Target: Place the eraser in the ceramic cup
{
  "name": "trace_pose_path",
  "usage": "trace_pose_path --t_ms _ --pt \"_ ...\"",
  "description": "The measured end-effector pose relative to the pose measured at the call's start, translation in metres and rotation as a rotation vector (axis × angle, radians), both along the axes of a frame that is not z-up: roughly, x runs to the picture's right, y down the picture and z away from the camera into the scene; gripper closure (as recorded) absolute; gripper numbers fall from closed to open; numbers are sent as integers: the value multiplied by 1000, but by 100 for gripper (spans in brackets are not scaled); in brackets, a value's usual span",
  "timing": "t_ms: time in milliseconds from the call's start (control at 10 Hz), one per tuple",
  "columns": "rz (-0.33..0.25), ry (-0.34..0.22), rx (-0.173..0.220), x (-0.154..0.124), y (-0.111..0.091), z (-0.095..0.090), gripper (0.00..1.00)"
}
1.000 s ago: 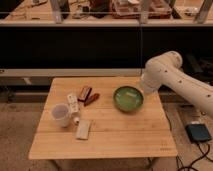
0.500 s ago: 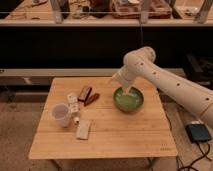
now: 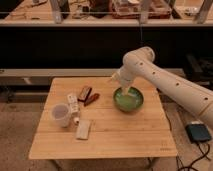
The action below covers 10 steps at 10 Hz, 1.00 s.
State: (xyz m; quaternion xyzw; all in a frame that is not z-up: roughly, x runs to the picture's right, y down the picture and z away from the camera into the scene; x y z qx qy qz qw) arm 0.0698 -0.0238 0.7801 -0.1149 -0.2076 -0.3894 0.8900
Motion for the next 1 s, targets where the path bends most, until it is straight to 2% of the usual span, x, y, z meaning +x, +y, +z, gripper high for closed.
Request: trace_pose_path --t_ms 100,200,400,500,700,800,1000 --pt "-27 -28 13 -9 -5 1 35" --pt "-92 -83 43 -30 -17 6 35" --pt "-212 -143 86 -69 -38 19 35" --pt "-269 -161 91 -84 -45 27 35" --pt "-355 -163 82 -101 -54 48 35" --pt "-396 -150 59 -110 -57 67 35" --pt "-435 -134 28 -125 -62 92 35"
